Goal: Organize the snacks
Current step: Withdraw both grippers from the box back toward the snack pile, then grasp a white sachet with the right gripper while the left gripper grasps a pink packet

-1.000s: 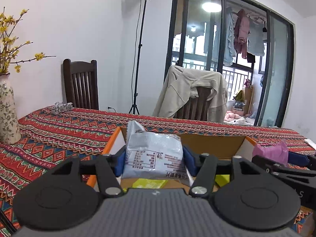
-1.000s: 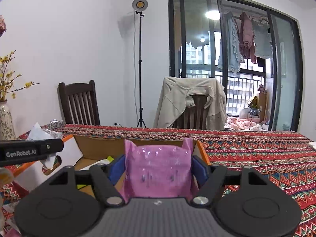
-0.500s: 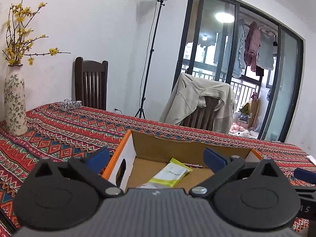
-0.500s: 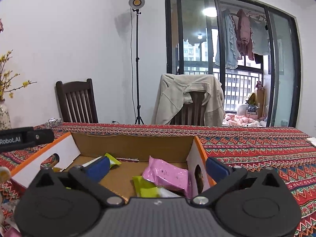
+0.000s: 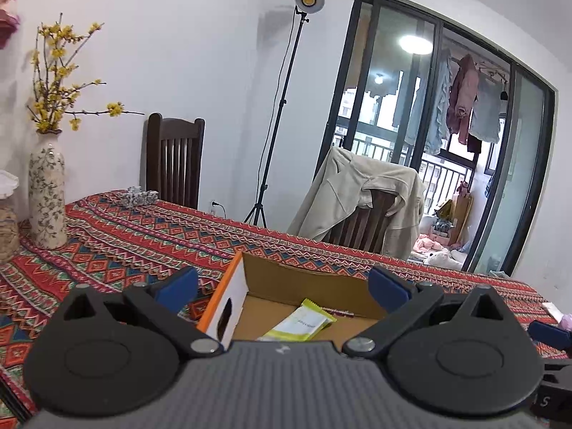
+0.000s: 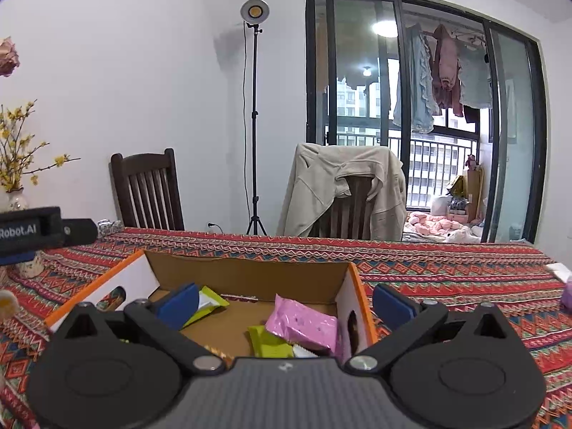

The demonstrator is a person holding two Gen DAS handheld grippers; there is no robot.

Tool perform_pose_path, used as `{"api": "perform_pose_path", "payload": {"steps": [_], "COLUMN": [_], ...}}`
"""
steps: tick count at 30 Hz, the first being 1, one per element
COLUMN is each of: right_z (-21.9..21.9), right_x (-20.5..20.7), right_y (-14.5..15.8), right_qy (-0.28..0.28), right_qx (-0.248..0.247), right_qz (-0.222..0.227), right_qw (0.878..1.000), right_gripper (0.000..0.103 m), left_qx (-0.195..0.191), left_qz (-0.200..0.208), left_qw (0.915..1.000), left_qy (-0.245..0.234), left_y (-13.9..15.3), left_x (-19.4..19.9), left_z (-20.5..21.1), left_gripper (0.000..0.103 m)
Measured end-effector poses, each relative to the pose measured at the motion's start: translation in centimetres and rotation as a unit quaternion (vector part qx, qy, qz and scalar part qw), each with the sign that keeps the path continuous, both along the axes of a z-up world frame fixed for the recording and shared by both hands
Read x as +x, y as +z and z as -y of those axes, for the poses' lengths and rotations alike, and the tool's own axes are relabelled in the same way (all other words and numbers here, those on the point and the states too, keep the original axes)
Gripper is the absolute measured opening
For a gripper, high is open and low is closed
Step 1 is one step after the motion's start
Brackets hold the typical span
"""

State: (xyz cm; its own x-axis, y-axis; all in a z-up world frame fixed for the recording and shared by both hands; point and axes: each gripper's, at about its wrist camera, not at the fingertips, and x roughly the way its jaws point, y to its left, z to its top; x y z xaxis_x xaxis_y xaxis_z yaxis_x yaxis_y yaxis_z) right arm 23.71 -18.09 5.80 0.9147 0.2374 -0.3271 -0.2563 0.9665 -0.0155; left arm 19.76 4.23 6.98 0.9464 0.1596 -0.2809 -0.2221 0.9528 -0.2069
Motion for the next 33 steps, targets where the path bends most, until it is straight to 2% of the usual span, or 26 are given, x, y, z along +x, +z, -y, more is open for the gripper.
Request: {"api": "perform_pose_path", "payload": {"steps": [7,11,17,26,33], "right_z": [1.9,2.8,3.6,5.2,4.6], "right_x": [-3.5,-5.2,-7.5,-9.9,-10.9], "right_y": [0.0,-0.8,-2.5,-4.5,-6.4], "right_qy": [-0.009,-0.017,-0.019,-0.029,-0.013], "right_qx": [0.011,0.019,0.01,-0.016,-0.022], "right_qz": [-0.021,-0.048,-0.073,-0.098,-0.132], "right_qw": [1.0,0.999,0.997,0.995,0.991], "right_gripper": [0.103,0.103,0.103,0.103,0.103], "left_qx": [0.008,0.008,0.015,0.022,0.042], "left_qz": [-0.013,-0.027,-0.053,-0.096,-0.099], "left_qw": [0.9999,0.9994,0.9984,0.9951,0.9941], "left_qy": [0.003,0.021,0.015,-0.005,-0.015], "left_y": [-0.5,-1.8,-4.2,-7.8,-9.3], "left_x": [-3.7,-6.2,-8.9,-11.0,-11.6], "left_z": [-0.5,-1.1,-2.0,-3.1,-3.2], "left_gripper": [0.103,0.103,0.103,0.103,0.103]}}
